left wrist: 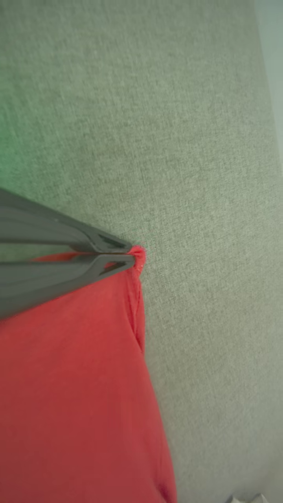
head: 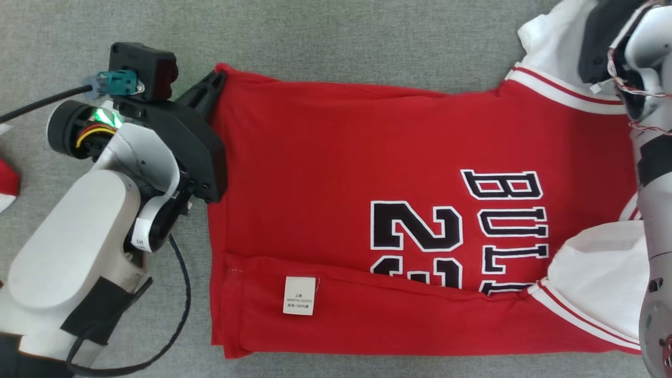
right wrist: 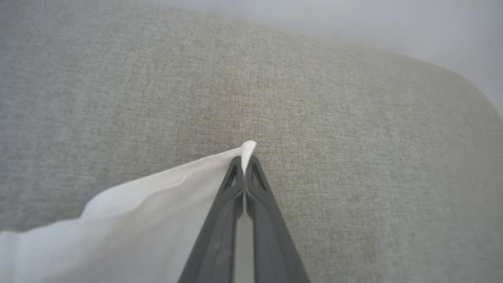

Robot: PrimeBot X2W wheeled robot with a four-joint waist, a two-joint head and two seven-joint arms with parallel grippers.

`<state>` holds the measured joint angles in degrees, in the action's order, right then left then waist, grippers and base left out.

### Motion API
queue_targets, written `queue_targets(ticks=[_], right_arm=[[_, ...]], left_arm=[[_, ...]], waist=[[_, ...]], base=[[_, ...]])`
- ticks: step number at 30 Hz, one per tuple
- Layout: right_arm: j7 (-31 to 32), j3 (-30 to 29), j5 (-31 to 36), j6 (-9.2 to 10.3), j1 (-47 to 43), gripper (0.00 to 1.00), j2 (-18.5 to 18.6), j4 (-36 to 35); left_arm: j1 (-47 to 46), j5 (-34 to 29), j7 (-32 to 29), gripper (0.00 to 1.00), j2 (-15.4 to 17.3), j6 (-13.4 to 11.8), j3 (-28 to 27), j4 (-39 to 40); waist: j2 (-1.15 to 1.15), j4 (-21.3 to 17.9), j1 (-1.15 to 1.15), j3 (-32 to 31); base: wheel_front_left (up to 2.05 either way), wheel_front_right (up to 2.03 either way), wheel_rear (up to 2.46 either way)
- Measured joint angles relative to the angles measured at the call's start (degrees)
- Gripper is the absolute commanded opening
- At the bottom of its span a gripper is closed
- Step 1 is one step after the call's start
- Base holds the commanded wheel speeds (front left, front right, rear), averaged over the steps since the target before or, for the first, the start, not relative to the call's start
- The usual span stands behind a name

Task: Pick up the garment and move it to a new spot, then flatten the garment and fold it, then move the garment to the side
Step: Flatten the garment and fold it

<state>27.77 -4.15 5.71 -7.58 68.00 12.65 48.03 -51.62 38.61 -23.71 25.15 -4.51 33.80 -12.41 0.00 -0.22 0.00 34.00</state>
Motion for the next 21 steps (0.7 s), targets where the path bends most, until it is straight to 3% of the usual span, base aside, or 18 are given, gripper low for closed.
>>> queue_targets(ticks=[11, 16, 21], right_arm=[[-13.5, -6.2, 6.5, 0.01, 0.2, 0.0, -2.7, -1.6], [-14.9, -5.2, 6.1, 0.01, 0.1, 0.0, -4.2, 1.1], [-15.2, -1.4, 1.6, 0.01, -1.3, 0.0, -3.3, 1.5]], left_arm=[[-0.8, -3.8, 11.4, 0.0, 0.2, -1.5, -2.1, -4.3], [-0.5, -3.5, 12.0, 0.0, 0.0, -0.8, -1.7, -6.1], [2.1, -3.6, 14.8, 0.0, -0.2, -1.7, -1.6, -5.5]], waist=[[0.0, -2.0, 0.0, -1.7], [0.01, -2.7, 0.01, -3.2], [0.0, -3.0, 0.0, -5.3]], base=[[0.0, 0.0, 0.0], [0.0, 0.0, 0.0], [0.0, 0.0, 0.0]])
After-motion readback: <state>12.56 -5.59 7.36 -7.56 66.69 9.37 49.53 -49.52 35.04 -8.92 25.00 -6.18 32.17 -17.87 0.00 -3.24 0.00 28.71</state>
